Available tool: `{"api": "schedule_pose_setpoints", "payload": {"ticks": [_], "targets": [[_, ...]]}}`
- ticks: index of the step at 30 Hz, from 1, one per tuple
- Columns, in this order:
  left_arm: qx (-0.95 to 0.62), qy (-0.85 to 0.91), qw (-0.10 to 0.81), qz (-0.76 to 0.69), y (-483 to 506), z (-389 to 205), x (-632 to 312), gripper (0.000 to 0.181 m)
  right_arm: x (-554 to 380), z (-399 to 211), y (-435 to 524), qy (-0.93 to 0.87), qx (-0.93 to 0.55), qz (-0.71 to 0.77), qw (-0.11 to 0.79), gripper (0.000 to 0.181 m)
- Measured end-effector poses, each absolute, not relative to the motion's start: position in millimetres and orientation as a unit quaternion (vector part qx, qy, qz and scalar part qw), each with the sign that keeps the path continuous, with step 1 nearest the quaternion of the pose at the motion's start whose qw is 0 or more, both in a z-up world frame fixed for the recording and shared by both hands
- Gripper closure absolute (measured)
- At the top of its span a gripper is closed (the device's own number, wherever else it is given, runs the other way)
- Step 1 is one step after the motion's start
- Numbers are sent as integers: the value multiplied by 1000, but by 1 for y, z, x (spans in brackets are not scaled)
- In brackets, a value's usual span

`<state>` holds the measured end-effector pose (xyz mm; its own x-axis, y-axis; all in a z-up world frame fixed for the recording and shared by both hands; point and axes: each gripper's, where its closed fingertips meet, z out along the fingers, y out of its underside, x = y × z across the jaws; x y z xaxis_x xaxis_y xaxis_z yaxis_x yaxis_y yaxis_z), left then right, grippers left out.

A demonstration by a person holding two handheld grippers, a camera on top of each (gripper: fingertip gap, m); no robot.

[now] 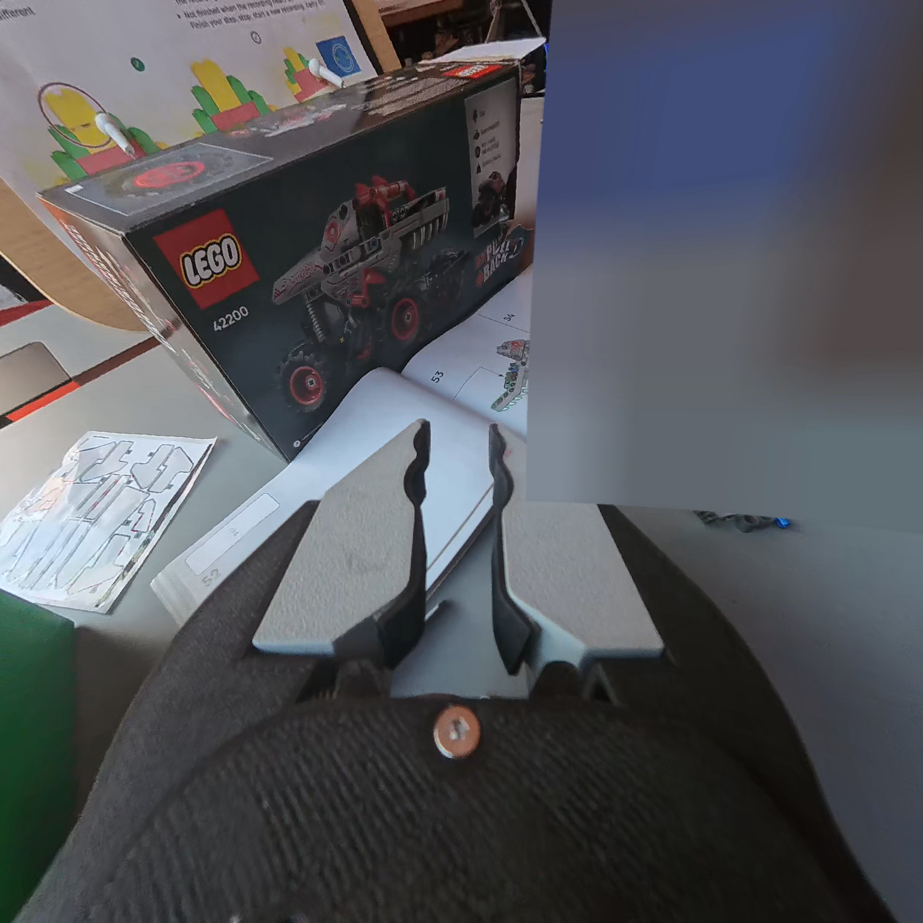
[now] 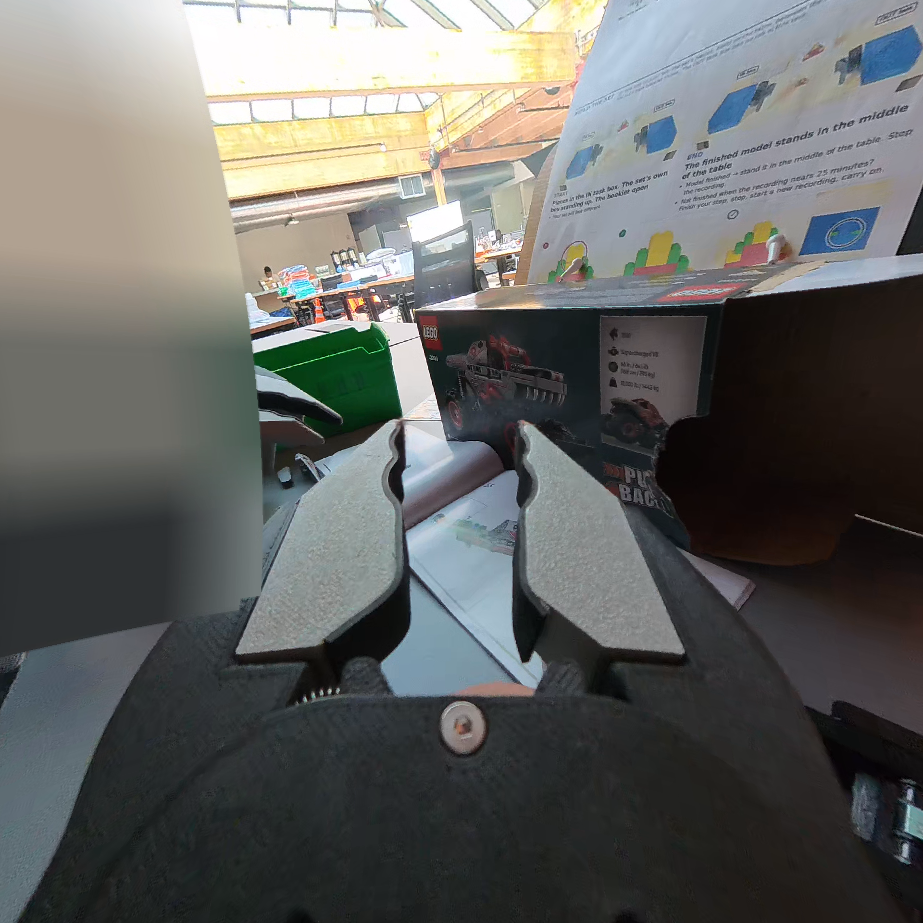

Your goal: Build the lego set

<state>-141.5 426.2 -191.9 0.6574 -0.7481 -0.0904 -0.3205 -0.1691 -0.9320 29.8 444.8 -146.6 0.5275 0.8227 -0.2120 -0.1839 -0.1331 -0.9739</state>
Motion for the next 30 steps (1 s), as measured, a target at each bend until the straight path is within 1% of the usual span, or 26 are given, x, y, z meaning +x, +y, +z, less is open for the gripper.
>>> {"api": "schedule_pose_setpoints", "payload": {"ticks": [1,8,16,22,30], "targets": [[-736,365,538,-191,426,-191,-142,160,29,-146,443,-256,-627,415,608,140],[-735,378,545,-142,432,-194,-148,161,34,-140,448,-258,-627,368,636,136],[-721,353,576,-155,434,-182,-155,163,50,-128,452,-247,-624,297,679,127],[-729,353,573,-126,439,-189,-160,165,60,-122,456,-223,-620,300,690,122],[-728,354,575,-119,435,-182,-158,165,36,-130,443,-268,-615,327,666,125]]}}
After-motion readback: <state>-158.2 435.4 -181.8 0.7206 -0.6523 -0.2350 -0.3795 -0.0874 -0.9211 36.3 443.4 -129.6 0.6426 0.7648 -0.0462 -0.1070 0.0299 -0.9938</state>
